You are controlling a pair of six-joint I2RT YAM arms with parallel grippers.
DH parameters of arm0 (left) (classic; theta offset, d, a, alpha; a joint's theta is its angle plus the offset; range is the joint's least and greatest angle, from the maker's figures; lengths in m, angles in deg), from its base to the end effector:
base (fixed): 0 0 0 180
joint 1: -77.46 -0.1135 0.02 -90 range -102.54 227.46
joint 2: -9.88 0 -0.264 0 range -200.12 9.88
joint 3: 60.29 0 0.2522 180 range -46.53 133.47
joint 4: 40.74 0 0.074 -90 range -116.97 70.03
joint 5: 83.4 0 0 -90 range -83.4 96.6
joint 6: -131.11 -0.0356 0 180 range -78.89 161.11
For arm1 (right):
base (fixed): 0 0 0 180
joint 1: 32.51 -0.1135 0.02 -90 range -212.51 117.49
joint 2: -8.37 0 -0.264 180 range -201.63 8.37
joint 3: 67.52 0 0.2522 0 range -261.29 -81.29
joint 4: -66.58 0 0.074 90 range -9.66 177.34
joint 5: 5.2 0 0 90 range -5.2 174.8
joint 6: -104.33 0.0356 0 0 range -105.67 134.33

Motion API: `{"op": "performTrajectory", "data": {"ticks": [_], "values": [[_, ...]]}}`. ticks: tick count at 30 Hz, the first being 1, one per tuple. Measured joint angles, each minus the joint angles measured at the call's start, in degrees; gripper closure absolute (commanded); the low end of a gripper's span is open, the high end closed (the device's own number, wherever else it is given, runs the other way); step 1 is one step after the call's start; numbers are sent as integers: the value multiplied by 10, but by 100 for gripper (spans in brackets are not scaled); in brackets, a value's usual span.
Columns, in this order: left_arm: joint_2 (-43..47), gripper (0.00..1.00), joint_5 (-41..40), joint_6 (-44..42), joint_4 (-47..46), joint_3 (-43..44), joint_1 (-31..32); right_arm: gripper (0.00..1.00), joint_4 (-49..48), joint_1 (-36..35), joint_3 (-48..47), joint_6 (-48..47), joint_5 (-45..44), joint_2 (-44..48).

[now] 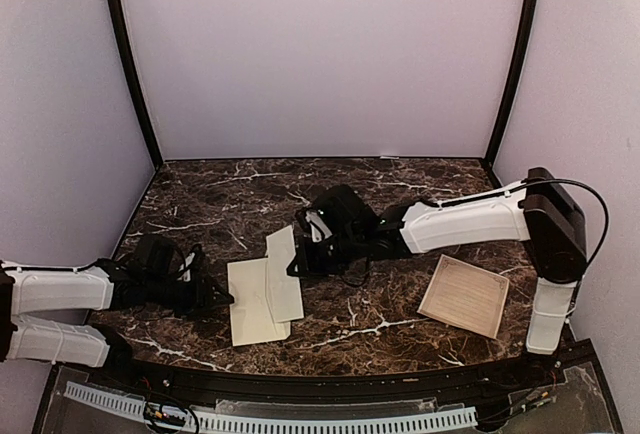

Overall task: Place the letter into the envelope and seal it
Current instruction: Adjust the letter.

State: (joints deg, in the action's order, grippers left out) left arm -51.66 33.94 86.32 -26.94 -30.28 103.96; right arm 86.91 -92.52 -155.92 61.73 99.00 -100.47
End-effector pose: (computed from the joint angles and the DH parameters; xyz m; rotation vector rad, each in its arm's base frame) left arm 0.1568 -0.0965 0.1386 -0.1632 2.5595 -1.1172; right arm 0.2042 0.3714 0.2044 -0.4307 2.5541 1.1456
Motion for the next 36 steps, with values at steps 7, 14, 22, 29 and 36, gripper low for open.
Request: {"op": "performTrajectory", "data": {"ticks": [7,14,22,29,36], "values": [[-27,54,19,9,-44,-16,0,100,9,1,-2,-3,0,-33],[-48,59,33,14,-72,-17,0,100,32,1,-18,-4,-3,-57],[-59,63,45,16,-94,-25,0,100,42,1,-24,-3,-6,-61],[-64,66,53,20,-107,-30,0,100,32,0,-27,4,-7,-81],[-68,69,57,26,-112,-32,5,100,20,-4,-33,16,-7,-97]]}}
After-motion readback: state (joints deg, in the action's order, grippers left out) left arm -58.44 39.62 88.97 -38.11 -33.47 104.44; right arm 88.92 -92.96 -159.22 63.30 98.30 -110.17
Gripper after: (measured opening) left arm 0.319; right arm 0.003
